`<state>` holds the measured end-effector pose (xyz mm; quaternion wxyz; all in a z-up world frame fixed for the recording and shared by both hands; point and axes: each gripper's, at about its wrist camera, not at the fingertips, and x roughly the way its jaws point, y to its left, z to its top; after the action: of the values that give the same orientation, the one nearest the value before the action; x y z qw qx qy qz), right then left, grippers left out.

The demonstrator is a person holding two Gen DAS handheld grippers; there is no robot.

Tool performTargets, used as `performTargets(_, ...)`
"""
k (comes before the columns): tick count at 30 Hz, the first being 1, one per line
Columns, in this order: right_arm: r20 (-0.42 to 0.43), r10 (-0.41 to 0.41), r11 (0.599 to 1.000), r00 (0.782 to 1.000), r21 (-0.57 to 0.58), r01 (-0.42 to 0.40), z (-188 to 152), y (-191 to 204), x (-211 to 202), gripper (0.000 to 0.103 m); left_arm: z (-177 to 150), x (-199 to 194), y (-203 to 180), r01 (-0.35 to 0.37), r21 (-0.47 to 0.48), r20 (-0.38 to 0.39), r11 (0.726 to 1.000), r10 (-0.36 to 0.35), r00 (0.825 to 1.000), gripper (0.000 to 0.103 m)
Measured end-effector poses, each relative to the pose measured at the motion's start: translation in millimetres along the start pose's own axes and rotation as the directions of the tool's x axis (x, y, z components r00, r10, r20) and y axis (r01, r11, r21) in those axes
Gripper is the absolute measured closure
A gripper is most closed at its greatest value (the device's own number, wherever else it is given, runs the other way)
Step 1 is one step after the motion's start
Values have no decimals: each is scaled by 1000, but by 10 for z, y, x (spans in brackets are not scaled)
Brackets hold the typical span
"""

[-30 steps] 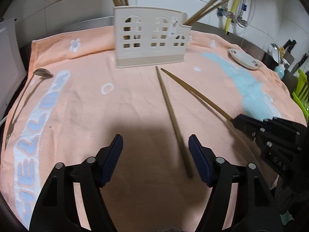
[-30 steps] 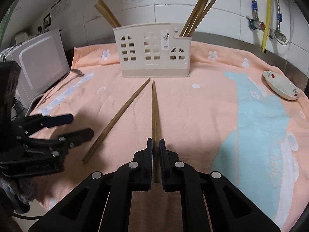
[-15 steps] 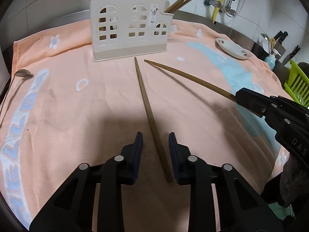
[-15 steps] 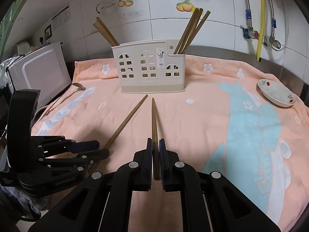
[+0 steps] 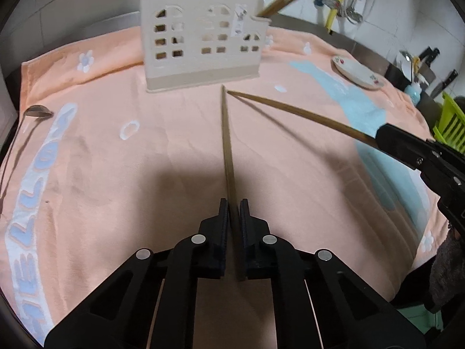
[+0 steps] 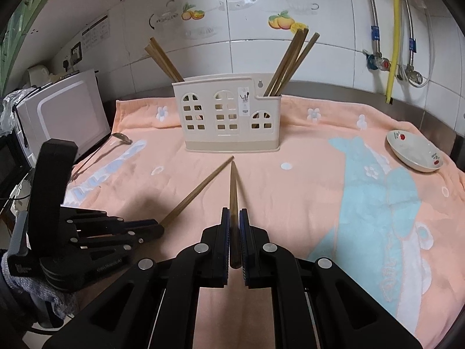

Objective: Organize utensils
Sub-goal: 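Close the right tool on a chopstick while the left tool grasps the other, then lift the held chopsticks up over the white holder and lower them in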

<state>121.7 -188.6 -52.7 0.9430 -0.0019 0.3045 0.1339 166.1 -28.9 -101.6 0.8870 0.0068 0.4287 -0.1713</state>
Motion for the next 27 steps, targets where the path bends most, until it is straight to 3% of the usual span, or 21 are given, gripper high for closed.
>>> performTargets(7, 44, 12, 1000, 999, -4, -12, 196, -26, -83, 97, 178, -344, 104, -13, -20, 108, 1000, 15, 994, 97)
performTargets(13, 99, 21, 1000, 995, -24, -19, 449, -8, -158, 98, 432, -671, 138, -13, -22, 240, 1000, 18, 971, 98)
performTargets(15, 112, 31, 999, 993, -29, -28, 539, -3, -175, 102, 505, -743, 137, -18, -14, 271, 1000, 21, 962, 98)
performTargets(22, 134, 47, 998, 990, -52, -40, 801, 5, -160, 103, 678, -833, 106, -43, 22, 297, 999, 35, 954, 98)
performTargets(27, 88, 64, 997, 994, -45, -60, 693, -9, -83, 102, 689, -825, 137, -43, 18, 298, 999, 36, 954, 98)
